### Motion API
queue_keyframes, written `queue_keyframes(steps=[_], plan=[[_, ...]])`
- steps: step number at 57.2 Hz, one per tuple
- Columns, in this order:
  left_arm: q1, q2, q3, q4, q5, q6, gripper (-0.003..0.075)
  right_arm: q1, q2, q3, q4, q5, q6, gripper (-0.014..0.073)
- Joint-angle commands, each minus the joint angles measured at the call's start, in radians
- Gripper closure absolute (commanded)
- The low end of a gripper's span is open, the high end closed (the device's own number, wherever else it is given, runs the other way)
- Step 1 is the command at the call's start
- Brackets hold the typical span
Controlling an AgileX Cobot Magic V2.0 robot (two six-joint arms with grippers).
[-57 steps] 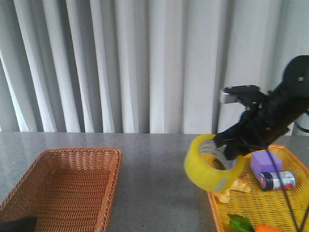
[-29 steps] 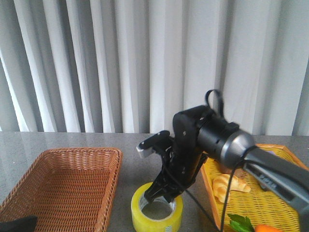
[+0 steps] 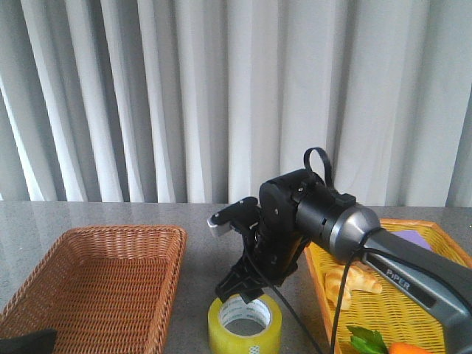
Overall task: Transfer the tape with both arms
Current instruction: 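Open the right gripper and withdraw it from the tape roll, then reach the left gripper down to the tape roll and grasp its rim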
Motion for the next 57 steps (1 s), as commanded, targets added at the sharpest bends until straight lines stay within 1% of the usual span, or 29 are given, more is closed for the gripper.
queue_keyframes(steps=[1, 7, 14, 23, 28, 34, 43, 49, 57], plan=[[-0.004, -0.002, -0.034, -0.015, -0.064, 0.000, 0.0144, -0.005, -0.130, -0.039, 0.011, -0.007, 0.022, 0.0141], [-0.004, -0.002, -0.034, -0.015, -0.064, 0.000, 0.0144, -0.005, -0.207, -0.029, 0.020, 0.012, 0.026, 0.0140], [-0.004, -0.002, -0.034, -0.015, -0.064, 0.000, 0.0144, -0.005, -0.344, 0.096, 0.009, -0.044, 0.049, 0.0140], [-0.004, -0.002, -0.034, -0.015, -0.064, 0.000, 0.0144, -0.036, -0.573, 0.388, 0.026, -0.227, 0.062, 0.0140], [-0.004, -0.002, -0.034, -0.015, -0.064, 0.000, 0.0144, -0.088, -0.714, 0.574, 0.052, -0.339, 0.069, 0.0140], [-0.004, -0.002, -0.034, -0.015, -0.064, 0.000, 0.0144, -0.161, -0.876, 0.775, 0.074, -0.440, 0.069, 0.0140], [-0.004, -0.002, -0.034, -0.016, -0.080, 0.000, 0.0144, -0.226, -1.118, 1.033, 0.080, -0.540, 0.068, 0.0140], [-0.004, -0.002, -0.034, -0.019, -0.104, 0.000, 0.0144, -0.227, -1.292, 1.188, 0.070, -0.584, 0.065, 0.0140], [-0.004, -0.002, -0.034, -0.071, -0.131, -0.002, 0.0144, -0.227, -1.475, 1.332, 0.070, -0.625, 0.072, 0.0140]])
